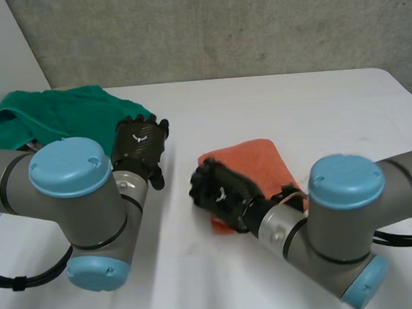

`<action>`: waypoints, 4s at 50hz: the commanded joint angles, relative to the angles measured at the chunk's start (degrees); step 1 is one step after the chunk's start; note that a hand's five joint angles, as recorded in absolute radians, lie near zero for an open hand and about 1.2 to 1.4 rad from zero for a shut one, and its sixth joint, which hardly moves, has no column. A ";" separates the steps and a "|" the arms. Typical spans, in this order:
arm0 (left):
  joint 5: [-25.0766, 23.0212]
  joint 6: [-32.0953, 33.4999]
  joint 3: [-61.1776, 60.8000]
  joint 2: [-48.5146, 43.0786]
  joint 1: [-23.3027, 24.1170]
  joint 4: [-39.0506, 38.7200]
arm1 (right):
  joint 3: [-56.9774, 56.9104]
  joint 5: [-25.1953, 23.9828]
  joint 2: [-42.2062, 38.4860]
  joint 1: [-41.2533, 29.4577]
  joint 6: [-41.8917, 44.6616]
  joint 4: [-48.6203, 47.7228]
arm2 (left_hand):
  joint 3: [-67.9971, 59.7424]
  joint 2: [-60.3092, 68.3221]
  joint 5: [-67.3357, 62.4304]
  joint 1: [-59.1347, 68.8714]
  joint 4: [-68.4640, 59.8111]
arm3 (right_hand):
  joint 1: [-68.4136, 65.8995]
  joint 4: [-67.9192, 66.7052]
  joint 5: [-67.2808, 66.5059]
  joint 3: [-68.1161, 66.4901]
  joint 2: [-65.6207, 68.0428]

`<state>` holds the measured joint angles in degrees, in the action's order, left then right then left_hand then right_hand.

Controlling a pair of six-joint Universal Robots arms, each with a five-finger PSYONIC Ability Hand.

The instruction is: Fold the laundry.

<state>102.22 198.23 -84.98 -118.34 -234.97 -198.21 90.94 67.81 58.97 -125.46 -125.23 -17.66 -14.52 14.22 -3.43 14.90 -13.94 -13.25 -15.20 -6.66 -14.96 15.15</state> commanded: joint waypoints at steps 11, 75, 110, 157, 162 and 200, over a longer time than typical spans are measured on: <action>-10.73 -10.58 15.63 -7.95 7.86 -2.35 | -3.40 2.33 14.07 21.92 -51.52 15.54 | -2.42 2.72 -3.51 2.05 -3.00 | 3.25 5.20 6.66 4.96 -5.15; -40.26 -7.59 10.36 11.02 -2.24 21.20 | 7.23 4.44 5.30 20.70 -54.68 10.99 | -1.75 2.05 -2.84 1.37 -2.32 | 3.25 5.20 6.66 4.96 -5.15; -40.00 -7.77 9.92 11.82 -2.33 21.02 | -11.73 9.88 -9.22 15.94 -58.73 3.07 | -1.58 1.88 -2.67 1.21 -2.16 | -66.75 -64.80 -63.34 -65.04 64.85; -40.00 -7.77 8.78 9.97 -2.16 20.85 | -79.43 18.41 -46.49 43.81 -29.28 17.04 | -1.58 1.88 -2.67 1.21 -2.16 | 3.25 5.20 6.66 4.96 -5.15; -39.91 -7.86 8.78 10.06 -2.16 20.94 | -77.77 20.87 -46.32 45.65 -27.54 17.48 | -1.58 1.88 -2.67 1.21 -2.16 | 3.25 5.20 6.66 4.96 -5.15; -28.04 -6.02 11.76 10.78 -25.61 8.37 | -5.79 9.81 17.05 17.54 -19.17 3.33 | -2.75 3.06 -3.85 2.38 -3.33 | 3.25 5.20 6.66 4.96 -5.15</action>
<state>74.22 191.30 -75.22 -102.39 -249.80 -186.18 74.40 83.24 69.35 -102.04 -138.00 -14.60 -15.94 15.62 -4.69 16.48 -15.47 -11.46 -13.33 -3.80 -12.19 12.60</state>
